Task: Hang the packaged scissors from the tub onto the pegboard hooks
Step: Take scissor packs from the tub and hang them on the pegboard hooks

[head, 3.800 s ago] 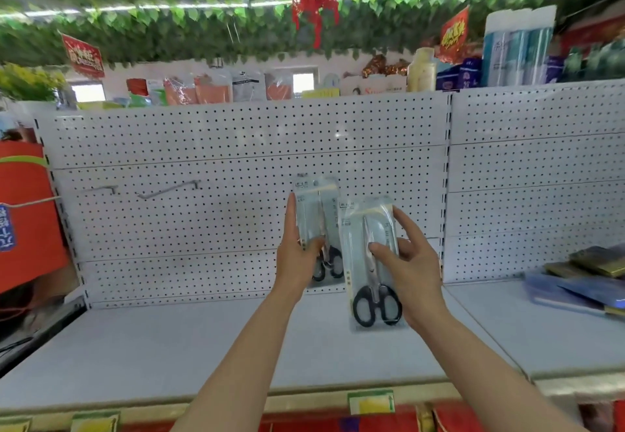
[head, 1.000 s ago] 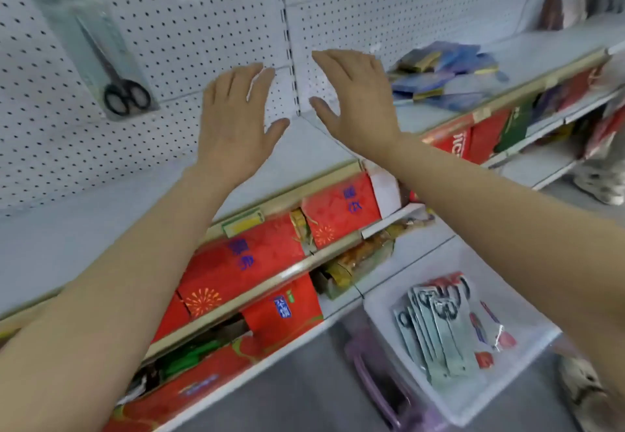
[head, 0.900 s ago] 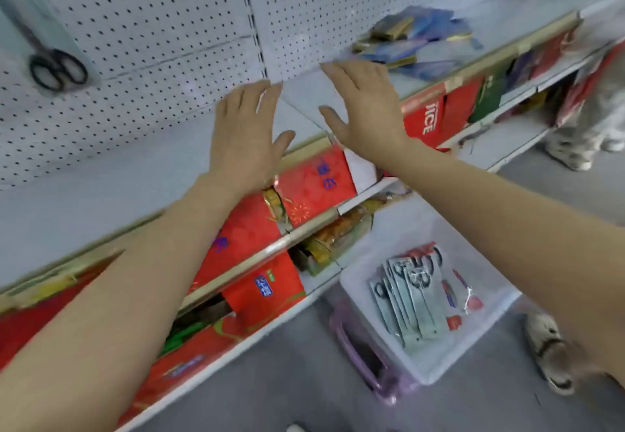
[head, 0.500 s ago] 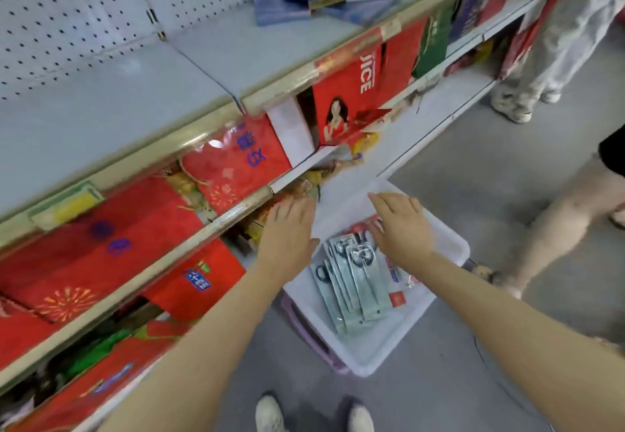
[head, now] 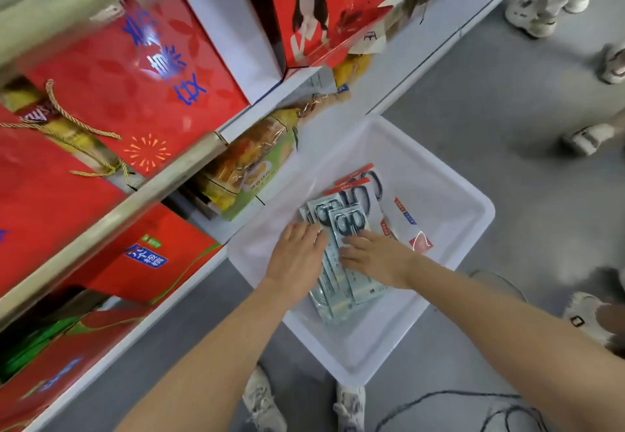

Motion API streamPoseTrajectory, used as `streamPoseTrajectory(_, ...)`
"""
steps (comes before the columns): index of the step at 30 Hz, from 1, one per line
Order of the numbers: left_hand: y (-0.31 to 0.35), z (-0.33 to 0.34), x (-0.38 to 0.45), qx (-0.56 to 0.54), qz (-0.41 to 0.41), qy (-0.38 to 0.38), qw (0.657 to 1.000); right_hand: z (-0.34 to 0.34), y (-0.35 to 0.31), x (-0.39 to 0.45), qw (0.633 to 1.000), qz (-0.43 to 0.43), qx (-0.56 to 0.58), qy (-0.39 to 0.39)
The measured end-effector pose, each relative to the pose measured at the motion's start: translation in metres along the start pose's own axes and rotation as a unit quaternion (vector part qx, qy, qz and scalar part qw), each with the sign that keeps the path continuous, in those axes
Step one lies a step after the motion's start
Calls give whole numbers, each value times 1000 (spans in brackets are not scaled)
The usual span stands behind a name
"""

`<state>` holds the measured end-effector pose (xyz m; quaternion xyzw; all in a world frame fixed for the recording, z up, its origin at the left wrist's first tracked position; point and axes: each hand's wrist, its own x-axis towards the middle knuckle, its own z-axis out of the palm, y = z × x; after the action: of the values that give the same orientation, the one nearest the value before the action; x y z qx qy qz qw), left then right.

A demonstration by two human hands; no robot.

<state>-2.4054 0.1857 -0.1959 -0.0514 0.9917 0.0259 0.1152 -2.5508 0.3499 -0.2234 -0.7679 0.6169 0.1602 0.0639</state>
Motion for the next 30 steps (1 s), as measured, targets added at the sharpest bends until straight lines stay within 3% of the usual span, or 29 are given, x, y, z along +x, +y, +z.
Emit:
streamPoseTrajectory(4, -5, 20, 2, -11, -1, -10, 1000, 15, 2, 21, 995, -63, -40, -72)
streamPoseTrajectory(7, -9, 31, 2, -12, 4, -2, 1000, 22, 8, 29, 990, -93, -70, -79)
streamPoseTrajectory(12, -21, 37, 14, 11, 24, 1, 1000, 24, 19, 36, 989, -129, -75, -2)
streamPoseTrajectory(20, -30, 31, 68, 20, 88, 0, 996, 33, 35, 18, 995, -94, -24, 7)
streamPoseTrajectory(26, -17, 25, 118, 100, 225, -81, 966, 25, 46, 4, 993, -88, 36, 73)
streamPoseTrajectory(30, -4, 18, 141, 114, 209, -140, 961, 3, 68, -31, 992, -70, 52, 93)
